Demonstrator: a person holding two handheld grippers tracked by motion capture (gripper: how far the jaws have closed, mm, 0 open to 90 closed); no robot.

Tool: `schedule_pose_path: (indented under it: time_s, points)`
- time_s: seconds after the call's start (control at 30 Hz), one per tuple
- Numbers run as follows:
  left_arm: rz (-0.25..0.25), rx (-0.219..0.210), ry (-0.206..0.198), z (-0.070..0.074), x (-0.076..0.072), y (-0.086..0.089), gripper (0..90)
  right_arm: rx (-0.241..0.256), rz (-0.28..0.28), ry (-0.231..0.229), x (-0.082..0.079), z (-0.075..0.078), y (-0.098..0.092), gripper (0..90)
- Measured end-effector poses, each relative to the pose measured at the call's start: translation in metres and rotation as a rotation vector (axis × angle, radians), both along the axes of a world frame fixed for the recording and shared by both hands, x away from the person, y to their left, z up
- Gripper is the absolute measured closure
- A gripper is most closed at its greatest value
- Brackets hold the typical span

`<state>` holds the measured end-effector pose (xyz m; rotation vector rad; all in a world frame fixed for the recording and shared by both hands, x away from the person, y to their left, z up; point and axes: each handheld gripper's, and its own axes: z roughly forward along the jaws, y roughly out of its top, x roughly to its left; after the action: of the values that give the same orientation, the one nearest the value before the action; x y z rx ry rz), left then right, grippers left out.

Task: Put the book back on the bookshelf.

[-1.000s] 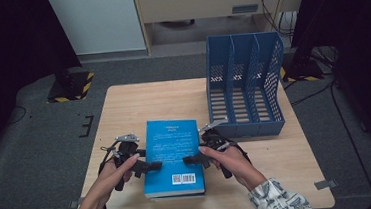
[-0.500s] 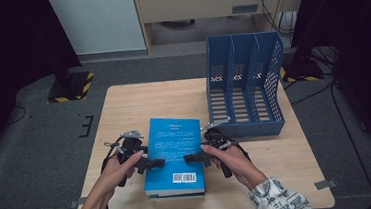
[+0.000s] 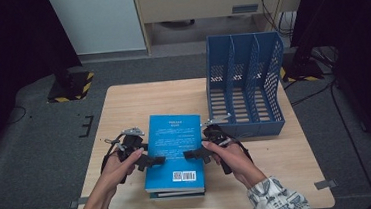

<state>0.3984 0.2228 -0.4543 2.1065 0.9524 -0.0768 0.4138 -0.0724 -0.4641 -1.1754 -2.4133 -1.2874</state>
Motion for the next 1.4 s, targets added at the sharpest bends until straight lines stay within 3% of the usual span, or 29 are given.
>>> schedule_pose_path:
  time_s: [0.2,0.37,0.77,1.4]
  points:
    - [0.029,0.003,-0.036,0.007,0.003,0.002,6.7,-0.018,-0.008,-0.033,0.006,0.007,0.004,6.2]
    - [0.025,0.006,-0.038,0.008,0.005,0.003,7.9,-0.021,-0.012,-0.055,0.008,0.010,0.005,6.5]
    - [0.043,0.019,-0.088,0.021,0.006,0.006,13.4,-0.038,-0.013,-0.112,0.010,0.024,0.007,10.2]
    - [0.060,0.016,-0.110,0.032,0.008,0.012,19.8,-0.045,-0.008,-0.179,0.011,0.042,0.015,14.1]
